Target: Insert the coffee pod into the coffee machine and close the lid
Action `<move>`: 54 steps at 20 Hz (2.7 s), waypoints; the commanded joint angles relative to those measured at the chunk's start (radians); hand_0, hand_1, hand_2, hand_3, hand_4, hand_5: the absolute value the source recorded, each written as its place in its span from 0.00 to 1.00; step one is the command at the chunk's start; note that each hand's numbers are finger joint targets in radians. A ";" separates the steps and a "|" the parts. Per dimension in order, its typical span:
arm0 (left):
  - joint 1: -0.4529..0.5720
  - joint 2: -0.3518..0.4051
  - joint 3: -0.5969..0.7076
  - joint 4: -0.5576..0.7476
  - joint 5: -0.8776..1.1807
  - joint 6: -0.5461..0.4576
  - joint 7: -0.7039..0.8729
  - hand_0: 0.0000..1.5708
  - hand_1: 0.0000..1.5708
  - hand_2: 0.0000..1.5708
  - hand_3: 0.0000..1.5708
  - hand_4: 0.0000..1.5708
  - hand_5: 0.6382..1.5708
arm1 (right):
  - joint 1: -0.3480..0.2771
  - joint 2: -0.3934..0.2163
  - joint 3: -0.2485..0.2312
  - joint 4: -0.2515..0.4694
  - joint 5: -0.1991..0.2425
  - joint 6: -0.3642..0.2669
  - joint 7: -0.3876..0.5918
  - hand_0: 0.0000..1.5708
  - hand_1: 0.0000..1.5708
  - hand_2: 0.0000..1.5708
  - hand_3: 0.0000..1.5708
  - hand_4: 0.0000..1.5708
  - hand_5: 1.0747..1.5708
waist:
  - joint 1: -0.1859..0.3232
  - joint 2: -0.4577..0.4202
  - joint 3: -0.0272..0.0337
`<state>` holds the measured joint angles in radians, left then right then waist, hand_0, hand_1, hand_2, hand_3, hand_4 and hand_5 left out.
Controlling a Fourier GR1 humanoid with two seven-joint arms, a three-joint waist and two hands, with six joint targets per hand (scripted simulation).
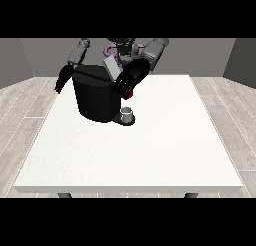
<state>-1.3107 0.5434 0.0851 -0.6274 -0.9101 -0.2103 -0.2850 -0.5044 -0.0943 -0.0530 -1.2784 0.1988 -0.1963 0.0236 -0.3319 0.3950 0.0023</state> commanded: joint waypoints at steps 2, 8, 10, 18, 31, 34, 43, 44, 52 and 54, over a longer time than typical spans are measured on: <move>0.038 -0.017 -0.007 0.006 -0.014 0.035 -0.021 0.00 0.00 0.31 0.24 0.00 1.00 | -0.018 -0.008 -0.027 0.008 -0.014 -0.007 0.022 0.00 0.00 0.00 0.00 0.10 1.00 | 0.035 -0.015 -0.0021; 0.098 -0.098 -0.009 0.008 -0.004 0.011 0.064 0.00 0.00 0.00 0.10 0.00 1.00 | 0.060 0.017 -0.031 0.051 -0.038 0.003 0.002 0.00 0.00 0.00 0.00 0.00 1.00 | 0.086 -0.142 -0.0018; 0.124 -0.100 -0.015 -0.020 0.002 0.008 0.026 0.00 0.00 0.00 0.00 0.00 1.00 | 0.090 0.020 -0.050 0.090 -0.034 -0.024 -0.052 0.00 0.00 0.00 0.00 0.00 1.00 | 0.145 -0.156 -0.0018; 0.304 -0.302 0.124 -0.034 0.230 -0.042 -0.011 0.00 0.00 0.10 0.00 0.00 1.00 | 0.271 0.003 -0.067 0.129 -0.060 0.016 -0.081 0.00 0.00 0.00 0.00 0.00 1.00 | 0.239 -0.390 -0.0035; 0.706 -0.527 0.300 0.007 0.494 -0.074 -0.061 0.00 0.00 0.00 0.00 0.24 1.00 | 0.305 -0.010 -0.056 0.026 -0.151 0.147 -0.034 0.00 0.00 0.00 0.00 0.00 1.00 | 0.442 -0.701 -0.0025; 0.760 -0.531 0.284 -0.017 0.497 -0.079 -0.039 0.00 0.00 0.00 0.00 0.25 1.00 | 0.294 -0.006 -0.004 -0.021 -0.116 0.153 -0.011 0.00 0.00 0.00 0.00 0.04 1.00 | 0.441 -0.725 -0.0024; 0.811 -0.543 0.172 -0.188 0.651 -0.056 0.048 0.00 0.00 0.00 0.00 0.29 1.00 | 0.142 -0.052 -0.056 0.009 -0.136 0.162 0.036 0.00 0.00 0.00 0.00 0.00 1.00 | 0.474 -0.635 -0.0020; 0.771 -0.543 0.196 -0.207 0.631 -0.052 0.056 0.00 0.00 0.00 0.00 0.26 1.00 | 0.104 -0.075 -0.077 0.027 -0.147 0.172 0.051 0.00 0.00 0.00 0.00 0.00 1.00 | 0.485 -0.585 -0.0020; 0.891 -0.543 0.119 -0.382 0.691 -0.103 0.065 0.00 0.00 0.00 0.00 0.24 1.00 | 0.049 -0.096 -0.181 0.141 -0.257 0.200 0.057 0.00 0.00 0.00 0.00 0.06 1.00 | 0.566 -0.528 -0.0018; 0.887 -0.543 0.060 -0.432 0.759 -0.060 0.147 0.00 0.00 0.00 0.00 0.23 1.00 | 0.002 -0.143 -0.213 0.191 -0.290 0.242 0.075 0.00 0.00 0.00 0.00 0.06 1.00 | 0.566 -0.528 -0.0017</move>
<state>-0.4376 0.0071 0.2118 -0.9778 -0.2151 -0.2971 -0.2109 -0.4444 -0.1960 -0.2140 -1.1592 -0.0420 0.0121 0.0849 0.2073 -0.1558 0.0003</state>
